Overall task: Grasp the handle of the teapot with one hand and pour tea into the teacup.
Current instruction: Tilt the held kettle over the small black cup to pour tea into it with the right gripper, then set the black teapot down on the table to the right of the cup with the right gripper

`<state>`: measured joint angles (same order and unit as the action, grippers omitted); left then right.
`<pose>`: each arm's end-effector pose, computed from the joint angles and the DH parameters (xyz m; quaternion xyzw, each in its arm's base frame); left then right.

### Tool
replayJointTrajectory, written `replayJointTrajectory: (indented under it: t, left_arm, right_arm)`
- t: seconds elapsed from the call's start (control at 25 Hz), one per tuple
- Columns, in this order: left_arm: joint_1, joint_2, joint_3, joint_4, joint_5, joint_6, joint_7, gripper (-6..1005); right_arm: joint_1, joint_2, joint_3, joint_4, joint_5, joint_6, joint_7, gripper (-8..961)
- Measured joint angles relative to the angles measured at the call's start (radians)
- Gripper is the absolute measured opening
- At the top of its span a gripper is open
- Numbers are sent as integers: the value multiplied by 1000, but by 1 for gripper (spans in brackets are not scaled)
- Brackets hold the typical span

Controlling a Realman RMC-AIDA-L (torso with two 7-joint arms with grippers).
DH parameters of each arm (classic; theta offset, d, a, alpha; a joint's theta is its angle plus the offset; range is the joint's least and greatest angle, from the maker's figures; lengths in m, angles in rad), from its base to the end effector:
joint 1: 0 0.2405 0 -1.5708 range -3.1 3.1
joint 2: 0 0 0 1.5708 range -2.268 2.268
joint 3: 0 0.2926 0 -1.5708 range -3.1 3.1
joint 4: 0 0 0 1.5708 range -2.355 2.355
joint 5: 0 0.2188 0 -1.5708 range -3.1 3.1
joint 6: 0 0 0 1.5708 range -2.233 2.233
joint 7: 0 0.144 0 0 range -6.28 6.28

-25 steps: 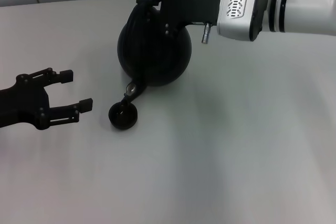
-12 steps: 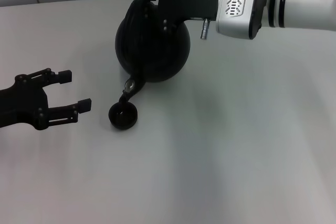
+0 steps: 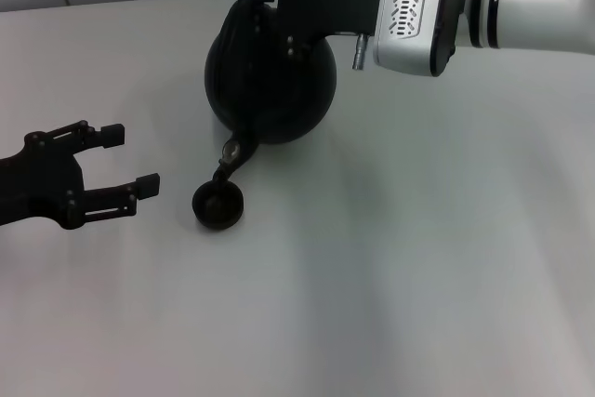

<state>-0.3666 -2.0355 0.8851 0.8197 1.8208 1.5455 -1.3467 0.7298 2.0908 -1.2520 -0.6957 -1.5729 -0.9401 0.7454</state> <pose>-0.3141 0.3298 0.0114 -0.9454 -0.1678 -0.2235 0.1675 0.1744 0.4527 -0.0638 -0.9255 -0.1944 0.1285 0.2987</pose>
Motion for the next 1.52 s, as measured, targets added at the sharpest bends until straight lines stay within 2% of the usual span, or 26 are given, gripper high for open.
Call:
replayJointTrajectory:
  t: [0.28,1.04,1.52]
  left_arm:
    - [-1,-1,0,-1,0,-5,2,863]
    - [-2,-8,0,-1,0,-12,4,863]
    - [-3,-11,0,-1,-6,-11,1,864]
  right_arm:
    - [-18,0,-31,-28,7,3,-23,90]
    - [-18,-2,-25,-22,13,12,-8,89]
    - [-70,-8,-21,42,177,21,52,89]
